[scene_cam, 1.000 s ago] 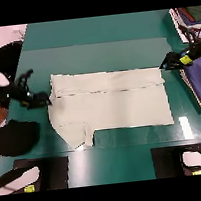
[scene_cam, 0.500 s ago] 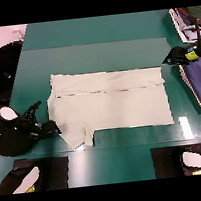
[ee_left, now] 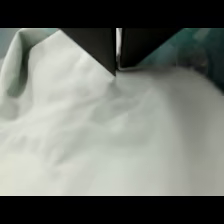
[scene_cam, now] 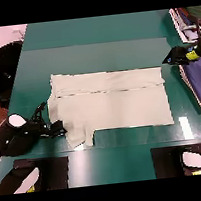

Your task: Fold the shirts.

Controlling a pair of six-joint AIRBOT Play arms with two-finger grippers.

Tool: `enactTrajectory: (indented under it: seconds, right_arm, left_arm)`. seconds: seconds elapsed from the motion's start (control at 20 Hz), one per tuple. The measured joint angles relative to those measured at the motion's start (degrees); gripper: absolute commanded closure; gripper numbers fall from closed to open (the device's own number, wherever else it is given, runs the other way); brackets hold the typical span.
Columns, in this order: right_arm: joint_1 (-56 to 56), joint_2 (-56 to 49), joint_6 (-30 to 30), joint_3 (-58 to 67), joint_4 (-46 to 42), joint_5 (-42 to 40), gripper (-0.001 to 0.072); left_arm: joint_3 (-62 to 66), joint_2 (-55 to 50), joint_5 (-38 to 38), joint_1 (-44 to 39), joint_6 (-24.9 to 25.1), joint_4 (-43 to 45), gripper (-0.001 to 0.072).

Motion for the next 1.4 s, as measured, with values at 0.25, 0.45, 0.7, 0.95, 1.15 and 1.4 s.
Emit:
enactTrajectory:
  seconds: [0.25, 0.45, 0.7, 0.95, 1.15, 1.4]
  right_arm:
    - [-2.82, 3.19, 0.00, -5.20, -2.54, 3.69, 0.0315]
    - [-9.44, 10.60, 0.00, -21.14, -7.02, 4.63, 0.0199]
    - [-19.96, 16.98, 0.50, -42.60, -8.44, 2.78, 0.0212]
    - [-23.58, 16.55, -0.09, -51.93, -5.81, -1.20, 0.0288]
    - [-22.12, 13.86, -1.49, -52.68, -1.79, -3.19, 0.0599]
    - [-16.06, 13.64, -2.89, -49.64, -1.66, -3.87, 0.0694]
  left_arm:
    - [4.94, 0.11, -1.29, -1.84, 0.13, 0.24, 0.0681]
    - [10.19, 0.15, -4.42, -2.21, 0.98, 0.52, 0.0681]
    - [13.22, 0.13, -5.11, -2.27, 1.36, 0.61, 0.0681]
    - [13.84, 0.15, -5.11, -2.29, 1.46, 0.61, 0.0680]
    - [13.97, 0.15, -5.33, -2.29, 1.49, 1.49, 0.0681]
    - [13.99, 1.11, -11.30, -2.29, 1.46, 7.13, 0.0682]
